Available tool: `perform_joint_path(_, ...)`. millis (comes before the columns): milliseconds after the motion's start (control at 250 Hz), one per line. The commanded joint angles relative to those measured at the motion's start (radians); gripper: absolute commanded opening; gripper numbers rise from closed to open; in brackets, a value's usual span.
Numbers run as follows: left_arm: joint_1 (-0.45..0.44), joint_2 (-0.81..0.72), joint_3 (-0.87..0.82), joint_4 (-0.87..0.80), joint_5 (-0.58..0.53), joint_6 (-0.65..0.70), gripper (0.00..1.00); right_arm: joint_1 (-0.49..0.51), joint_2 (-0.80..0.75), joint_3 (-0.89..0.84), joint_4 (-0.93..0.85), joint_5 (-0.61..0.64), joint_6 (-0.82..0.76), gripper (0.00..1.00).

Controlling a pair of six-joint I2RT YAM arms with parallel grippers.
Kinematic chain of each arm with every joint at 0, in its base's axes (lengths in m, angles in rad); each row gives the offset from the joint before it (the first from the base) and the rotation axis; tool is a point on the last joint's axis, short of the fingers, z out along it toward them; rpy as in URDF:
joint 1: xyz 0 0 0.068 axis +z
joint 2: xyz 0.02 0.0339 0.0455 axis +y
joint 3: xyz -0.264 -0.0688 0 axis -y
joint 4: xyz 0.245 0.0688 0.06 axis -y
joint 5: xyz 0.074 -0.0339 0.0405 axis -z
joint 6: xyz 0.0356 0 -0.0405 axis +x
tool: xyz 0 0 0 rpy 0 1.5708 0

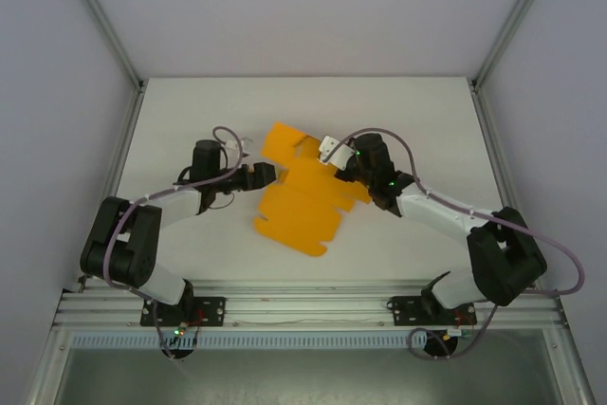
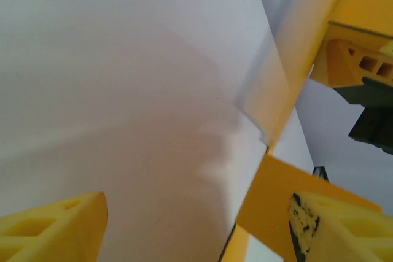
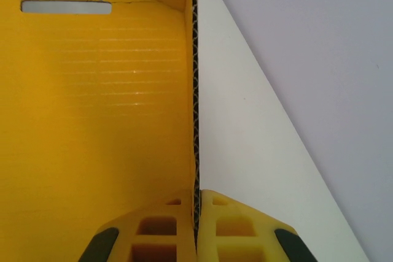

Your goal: Assemble paper box

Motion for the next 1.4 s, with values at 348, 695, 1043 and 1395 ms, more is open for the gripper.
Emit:
perform_joint_path(348, -0.043, 0.061, 0.039, 0.116, 0.113, 0.057, 0.69, 0.007, -0.003, 0.032, 0.027, -0.047, 0.030, 0.00)
perform_joint_path(695, -0.079, 0.209, 0.102, 0.333, 0.196, -0.071, 0.50, 0.028, 0.011, 0.033, 0.052, -0.070, 0.040, 0.00)
perform_joint_path(1043, -0.094, 0.245, 0.094, 0.443, 0.237, -0.128, 0.32, 0.028, -0.001, 0.045, 0.065, -0.117, 0.058, 0.00)
perform_joint_path(1395, -0.108, 0.250, 0.192, 0.083, 0.029, -0.069, 0.06, 0.071, -0.026, 0.063, -0.028, -0.129, -0.005, 0.00)
